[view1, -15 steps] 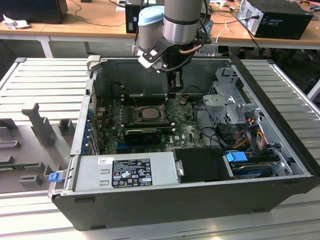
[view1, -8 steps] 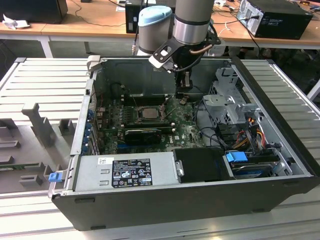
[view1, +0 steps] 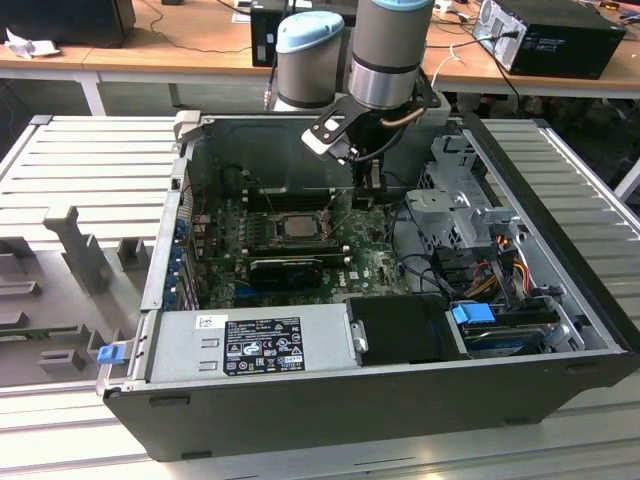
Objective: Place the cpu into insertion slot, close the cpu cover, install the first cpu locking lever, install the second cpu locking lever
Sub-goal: 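Close the cpu cover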
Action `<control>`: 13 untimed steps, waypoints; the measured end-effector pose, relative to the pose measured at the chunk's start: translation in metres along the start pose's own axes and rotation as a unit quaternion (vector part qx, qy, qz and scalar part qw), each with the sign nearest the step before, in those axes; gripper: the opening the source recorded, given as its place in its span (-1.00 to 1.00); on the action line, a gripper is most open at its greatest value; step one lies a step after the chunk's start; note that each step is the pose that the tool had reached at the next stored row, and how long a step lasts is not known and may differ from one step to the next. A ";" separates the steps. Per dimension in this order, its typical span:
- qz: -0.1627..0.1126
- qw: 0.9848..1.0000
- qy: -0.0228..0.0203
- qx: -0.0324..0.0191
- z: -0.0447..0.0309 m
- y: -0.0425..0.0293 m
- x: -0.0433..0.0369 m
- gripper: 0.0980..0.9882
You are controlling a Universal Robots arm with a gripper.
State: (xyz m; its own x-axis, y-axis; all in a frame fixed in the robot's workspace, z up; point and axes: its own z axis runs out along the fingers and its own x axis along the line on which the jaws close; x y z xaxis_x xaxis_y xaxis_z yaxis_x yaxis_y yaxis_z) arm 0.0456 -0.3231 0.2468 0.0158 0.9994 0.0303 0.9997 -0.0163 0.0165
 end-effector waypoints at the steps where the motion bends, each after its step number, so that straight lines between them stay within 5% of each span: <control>1: 0.000 1.000 0.000 0.000 0.0009 -0.0045 -0.0001 -0.98; 13: 0.000 1.000 0.000 0.000 0.0008 -0.0189 -0.0003 -0.98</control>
State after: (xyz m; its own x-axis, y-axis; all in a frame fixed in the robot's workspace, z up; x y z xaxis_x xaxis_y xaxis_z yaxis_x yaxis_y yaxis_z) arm 0.0267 -0.3231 0.2457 0.0160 0.9994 0.0306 0.9997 -0.0166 0.0165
